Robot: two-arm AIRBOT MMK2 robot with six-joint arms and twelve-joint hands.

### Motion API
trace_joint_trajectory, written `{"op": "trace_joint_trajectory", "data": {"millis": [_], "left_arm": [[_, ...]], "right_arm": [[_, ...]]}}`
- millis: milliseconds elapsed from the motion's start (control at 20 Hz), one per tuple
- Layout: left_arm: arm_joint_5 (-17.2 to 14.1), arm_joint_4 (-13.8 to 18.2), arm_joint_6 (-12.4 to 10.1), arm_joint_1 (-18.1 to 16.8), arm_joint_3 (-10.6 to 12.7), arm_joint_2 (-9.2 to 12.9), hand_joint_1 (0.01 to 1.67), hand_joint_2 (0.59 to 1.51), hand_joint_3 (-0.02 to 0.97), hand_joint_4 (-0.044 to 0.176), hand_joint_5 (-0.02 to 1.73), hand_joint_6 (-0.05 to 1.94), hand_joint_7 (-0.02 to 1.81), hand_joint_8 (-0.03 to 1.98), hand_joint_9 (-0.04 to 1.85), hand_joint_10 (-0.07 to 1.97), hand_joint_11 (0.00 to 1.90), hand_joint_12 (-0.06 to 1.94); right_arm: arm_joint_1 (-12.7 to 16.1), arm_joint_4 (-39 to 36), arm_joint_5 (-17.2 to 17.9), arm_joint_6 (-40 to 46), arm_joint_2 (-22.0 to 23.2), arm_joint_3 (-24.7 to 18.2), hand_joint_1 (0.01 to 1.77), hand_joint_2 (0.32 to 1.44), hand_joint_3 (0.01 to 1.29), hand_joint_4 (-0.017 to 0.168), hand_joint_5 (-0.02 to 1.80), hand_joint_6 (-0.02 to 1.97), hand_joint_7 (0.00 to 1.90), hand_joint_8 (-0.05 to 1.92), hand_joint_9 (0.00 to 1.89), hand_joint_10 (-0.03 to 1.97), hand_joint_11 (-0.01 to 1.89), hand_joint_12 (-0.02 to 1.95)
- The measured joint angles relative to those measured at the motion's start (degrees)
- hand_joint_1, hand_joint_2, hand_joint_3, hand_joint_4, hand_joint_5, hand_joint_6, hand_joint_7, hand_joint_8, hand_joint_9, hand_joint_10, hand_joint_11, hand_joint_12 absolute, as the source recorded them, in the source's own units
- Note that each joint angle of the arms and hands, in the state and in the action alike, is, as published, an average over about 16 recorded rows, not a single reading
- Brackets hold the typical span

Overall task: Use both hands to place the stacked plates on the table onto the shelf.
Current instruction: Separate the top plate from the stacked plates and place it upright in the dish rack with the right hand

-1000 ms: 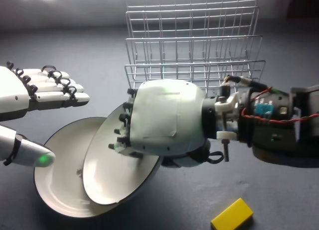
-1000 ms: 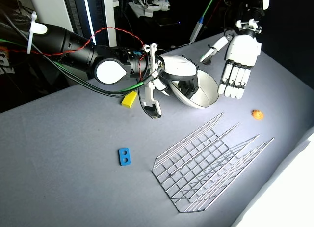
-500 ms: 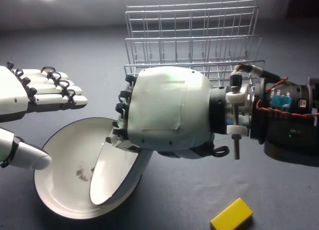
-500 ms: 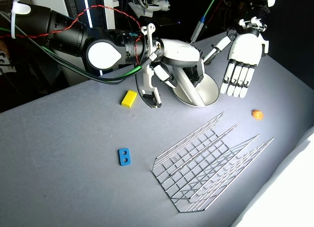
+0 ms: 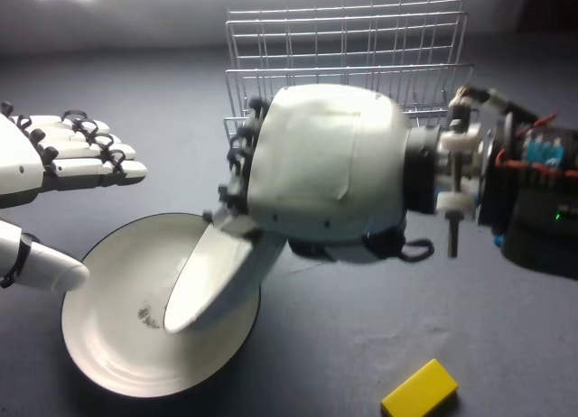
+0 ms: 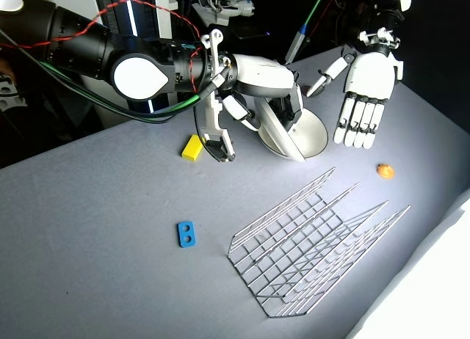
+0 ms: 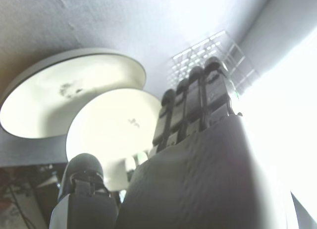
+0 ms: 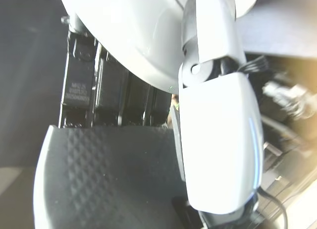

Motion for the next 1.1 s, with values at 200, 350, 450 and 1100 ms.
{"op": "trace_joint_trajectory", "data": {"millis": [200,350,450,1100], "left_arm": [[0.09,-0.17,-0.04,0.08,0.90,-0.18,0.02,1.104,0.010,0.005,0.02,0.02,0.02,-0.01,0.02,0.00,0.01,0.00],[0.04,-0.17,-0.08,0.15,1.48,-0.27,0.02,1.103,0.010,0.005,0.02,0.02,0.02,-0.01,0.02,0.00,0.01,0.00],[-0.01,-0.18,-0.10,0.16,1.74,-0.28,0.02,1.103,0.009,0.005,0.02,0.02,0.02,-0.01,0.02,0.00,0.01,0.00],[-0.37,-0.19,-0.11,0.54,2.78,-0.28,0.02,1.106,0.010,0.004,0.02,0.02,0.02,-0.01,0.02,0.01,0.01,0.00]], "right_arm": [[0.97,1.52,0.42,-0.42,1.28,-0.54,1.32,0.98,0.01,0.000,0.89,1.02,1.05,0.84,1.08,0.86,0.95,1.01],[1.61,2.30,0.66,-0.49,2.01,-0.84,1.33,0.99,0.01,-0.002,0.88,1.01,1.04,0.86,1.06,0.92,0.95,1.02],[1.91,2.48,0.78,-0.53,2.41,-1.03,1.34,0.99,0.01,-0.003,0.88,1.01,1.03,0.87,1.05,0.96,0.95,1.03],[4.30,3.78,0.86,-0.55,3.54,-1.70,1.35,1.00,0.01,-0.004,0.86,1.02,1.00,0.89,1.04,0.93,0.94,1.05]]}}
